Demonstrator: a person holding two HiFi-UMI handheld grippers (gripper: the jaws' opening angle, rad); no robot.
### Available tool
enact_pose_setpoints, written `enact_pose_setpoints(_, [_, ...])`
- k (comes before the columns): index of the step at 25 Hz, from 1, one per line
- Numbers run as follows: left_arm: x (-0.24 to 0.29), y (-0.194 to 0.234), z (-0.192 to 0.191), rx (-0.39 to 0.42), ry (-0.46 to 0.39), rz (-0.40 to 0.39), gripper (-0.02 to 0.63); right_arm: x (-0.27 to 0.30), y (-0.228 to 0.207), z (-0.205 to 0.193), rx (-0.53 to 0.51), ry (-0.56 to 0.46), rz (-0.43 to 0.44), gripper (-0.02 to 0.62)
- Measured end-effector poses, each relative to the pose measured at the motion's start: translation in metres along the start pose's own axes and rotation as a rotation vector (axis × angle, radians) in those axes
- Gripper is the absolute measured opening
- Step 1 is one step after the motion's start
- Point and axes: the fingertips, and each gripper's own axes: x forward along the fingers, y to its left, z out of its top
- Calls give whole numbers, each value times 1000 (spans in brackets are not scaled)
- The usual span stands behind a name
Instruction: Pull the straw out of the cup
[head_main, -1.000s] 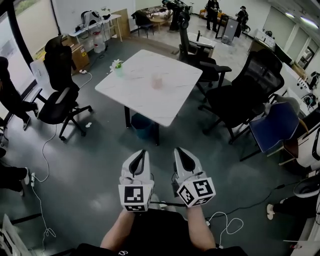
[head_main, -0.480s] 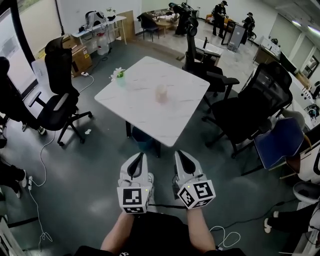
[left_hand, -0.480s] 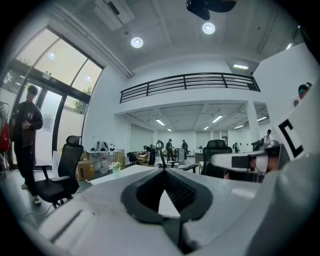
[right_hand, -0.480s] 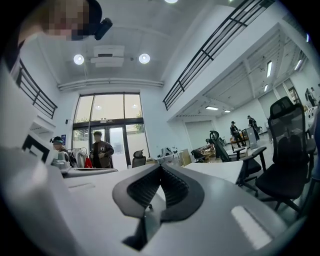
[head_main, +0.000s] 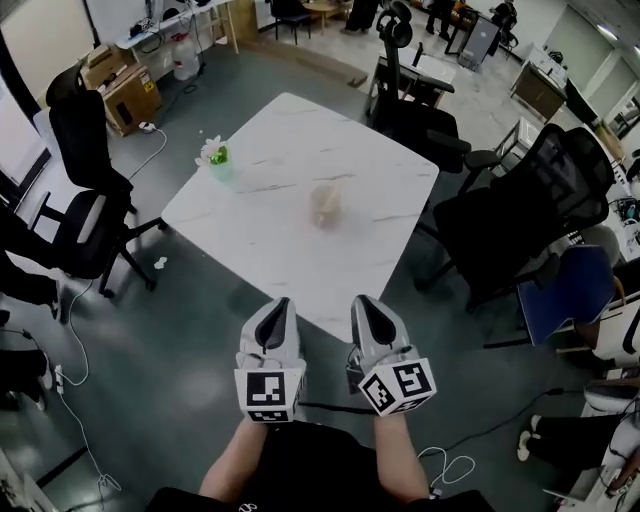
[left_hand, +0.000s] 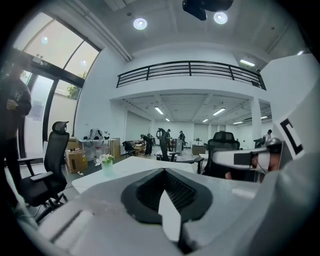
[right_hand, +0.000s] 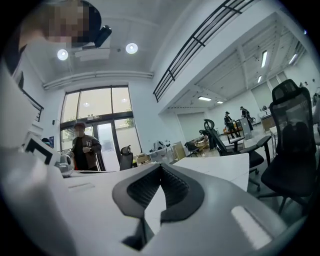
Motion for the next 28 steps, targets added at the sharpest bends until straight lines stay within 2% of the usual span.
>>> enact_pose_setpoints(5, [83,41,22,-1,30,-47,0,86,-19,19,-9,22,-31,2])
enact_pose_setpoints(10, [133,59,32,-9,51,-92,0,136,-38,31,-13,34,-66,3])
enact_pose_setpoints(18, [185,53,20,-7,110,-134,0,162,-82,20,26,72,-121,3])
enact_pose_setpoints(28, [219,49,11,-9,175,-100,0,200,-109,1,62,158,-70,3])
